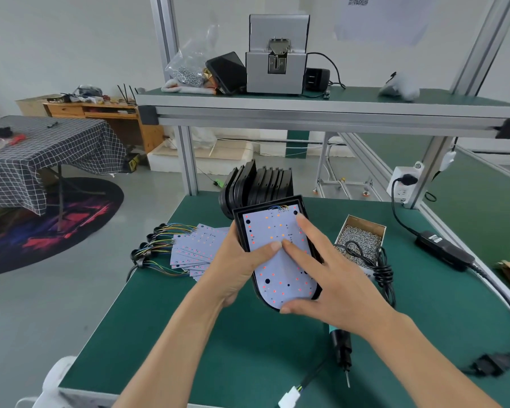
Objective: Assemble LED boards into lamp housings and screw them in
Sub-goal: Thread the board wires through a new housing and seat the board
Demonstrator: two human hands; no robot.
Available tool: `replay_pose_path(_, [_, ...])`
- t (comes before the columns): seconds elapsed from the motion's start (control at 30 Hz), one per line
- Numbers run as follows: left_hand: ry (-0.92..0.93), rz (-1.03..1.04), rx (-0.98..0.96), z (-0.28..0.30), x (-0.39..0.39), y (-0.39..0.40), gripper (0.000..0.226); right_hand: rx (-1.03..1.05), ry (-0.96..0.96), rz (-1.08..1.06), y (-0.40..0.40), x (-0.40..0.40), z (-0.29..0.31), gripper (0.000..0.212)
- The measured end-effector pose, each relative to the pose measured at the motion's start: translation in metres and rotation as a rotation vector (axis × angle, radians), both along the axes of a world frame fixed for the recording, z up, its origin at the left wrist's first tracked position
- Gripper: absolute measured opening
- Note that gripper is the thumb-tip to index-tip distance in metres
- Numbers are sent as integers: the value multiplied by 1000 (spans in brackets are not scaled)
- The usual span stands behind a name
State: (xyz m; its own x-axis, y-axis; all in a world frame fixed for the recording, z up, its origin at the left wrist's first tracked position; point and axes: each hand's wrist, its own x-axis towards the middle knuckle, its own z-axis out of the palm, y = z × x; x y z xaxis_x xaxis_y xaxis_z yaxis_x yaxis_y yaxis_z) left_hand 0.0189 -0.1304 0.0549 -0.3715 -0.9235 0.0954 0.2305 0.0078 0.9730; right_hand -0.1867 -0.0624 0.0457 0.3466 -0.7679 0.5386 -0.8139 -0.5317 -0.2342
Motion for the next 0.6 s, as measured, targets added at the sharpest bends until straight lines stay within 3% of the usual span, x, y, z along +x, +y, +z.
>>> replay_pose_path(0.17, [-26,-30,2,3,1,-1,69,-58,61,-19,1,2,5,96])
replay_pose_path(0.33, [-53,-26,-4,3,1,-4,70,65,86,-96,0,2,2,95])
replay_pose_path(0.6, [-81,33,-26,-4,0,-4,68,14,-27,-15,-1,-1,0,77])
